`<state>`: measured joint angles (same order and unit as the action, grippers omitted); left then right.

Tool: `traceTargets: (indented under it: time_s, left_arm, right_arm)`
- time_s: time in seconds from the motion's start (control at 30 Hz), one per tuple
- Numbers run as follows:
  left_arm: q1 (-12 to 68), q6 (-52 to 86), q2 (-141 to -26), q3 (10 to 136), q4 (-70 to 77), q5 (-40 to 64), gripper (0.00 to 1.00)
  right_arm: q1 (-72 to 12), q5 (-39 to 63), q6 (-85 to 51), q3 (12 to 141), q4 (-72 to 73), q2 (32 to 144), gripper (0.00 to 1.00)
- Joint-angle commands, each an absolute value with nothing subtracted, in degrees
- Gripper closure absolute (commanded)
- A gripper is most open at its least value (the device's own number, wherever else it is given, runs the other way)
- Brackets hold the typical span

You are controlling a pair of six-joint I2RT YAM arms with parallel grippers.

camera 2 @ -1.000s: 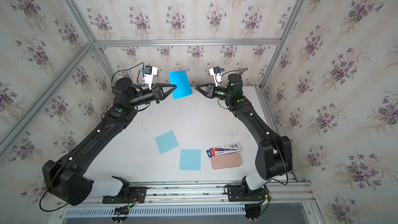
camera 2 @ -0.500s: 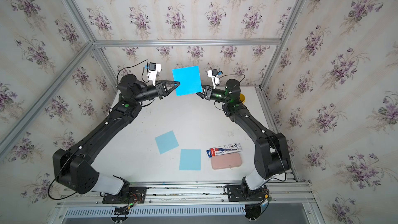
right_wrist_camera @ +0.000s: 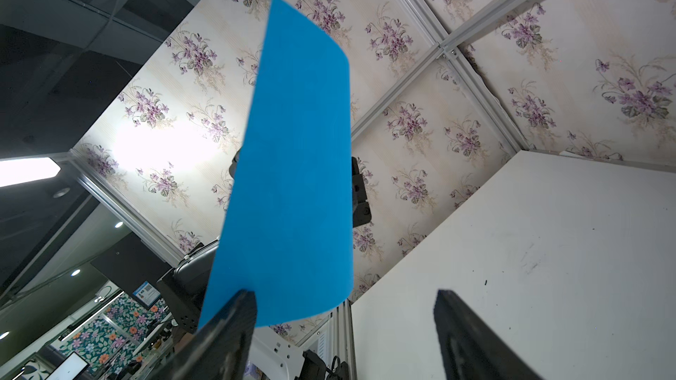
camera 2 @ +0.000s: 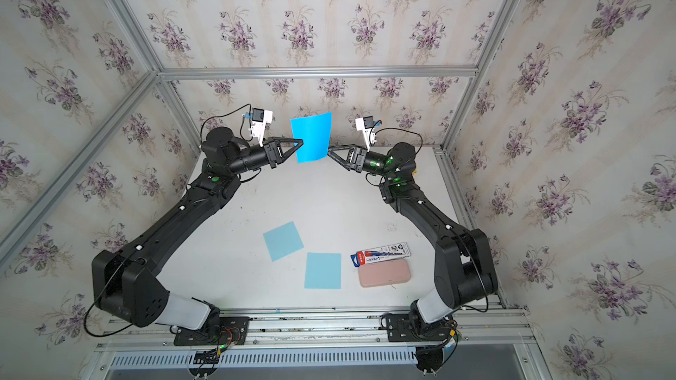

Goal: Fold the square paper along the opposite sides
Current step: Fold the paper.

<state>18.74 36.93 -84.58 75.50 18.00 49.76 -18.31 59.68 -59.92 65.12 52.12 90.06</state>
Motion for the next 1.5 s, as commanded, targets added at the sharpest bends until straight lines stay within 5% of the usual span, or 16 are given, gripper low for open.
traceTargets:
  time_s: [0.0, 0.47, 1.0, 1.47]
  left_arm:
    - [18.7, 35.1, -83.8, 75.3, 17.9, 50.7, 1.00]
    - [19.0, 33.8, -83.0, 74.5, 17.0, 51.3, 1.00]
    - [19.7, 36.3, -83.1, 74.4, 19.9, 54.4, 0.96]
    - [20.1, 37.4, -82.3, 73.9, 21.6, 56.5, 0.89]
  right_arm:
    - [-18.3, 59.5, -65.0, 66.4, 57.9, 91.5, 0.18]
    - [-20.7, 59.3, -77.7, 70.0, 71.5, 96.5, 0.17]
    - [-25.4, 58.7, -63.2, 73.2, 56.0, 95.0, 0.19]
    - [-26.2, 60.4, -65.8, 74.5, 60.2, 96.2, 0.60]
